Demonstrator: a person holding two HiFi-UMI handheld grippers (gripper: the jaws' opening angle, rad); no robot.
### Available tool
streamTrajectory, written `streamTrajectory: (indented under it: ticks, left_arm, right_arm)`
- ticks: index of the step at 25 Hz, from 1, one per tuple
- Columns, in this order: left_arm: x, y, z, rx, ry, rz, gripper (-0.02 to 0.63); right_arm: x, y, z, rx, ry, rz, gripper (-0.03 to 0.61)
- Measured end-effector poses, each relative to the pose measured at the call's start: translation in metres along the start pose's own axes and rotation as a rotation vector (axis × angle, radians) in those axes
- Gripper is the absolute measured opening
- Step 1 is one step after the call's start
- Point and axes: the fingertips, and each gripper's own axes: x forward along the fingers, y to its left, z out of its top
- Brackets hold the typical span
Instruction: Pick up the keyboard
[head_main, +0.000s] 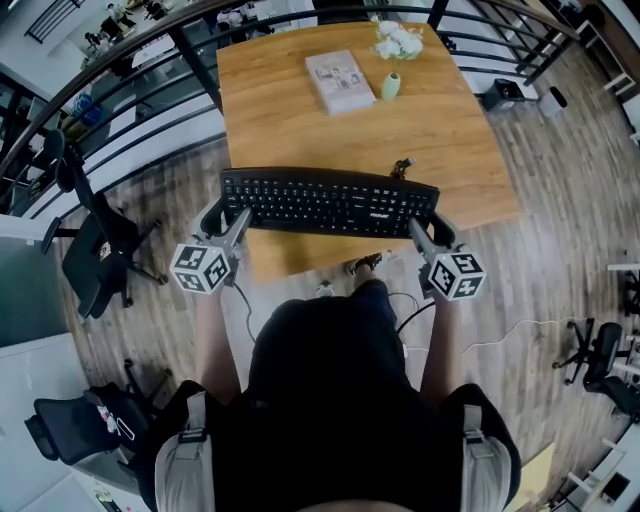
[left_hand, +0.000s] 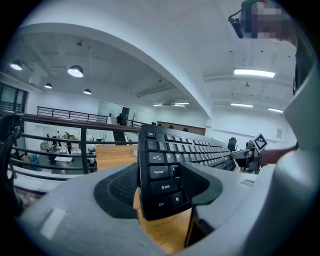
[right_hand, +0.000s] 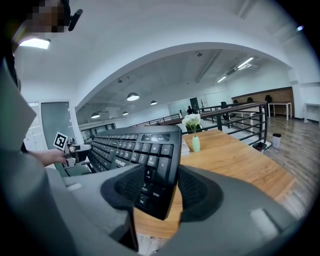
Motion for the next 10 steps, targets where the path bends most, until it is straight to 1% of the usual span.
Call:
streamTrajectory:
  ticks: [10]
  left_arm:
    - [-0.0098, -0.005, -0.0024, 0.003, -0.006, -0.005, 0.264]
  right_arm:
    - [-0.0087, 0.0049, -0.0027, -0.015, -0.008, -0.008, 0.204]
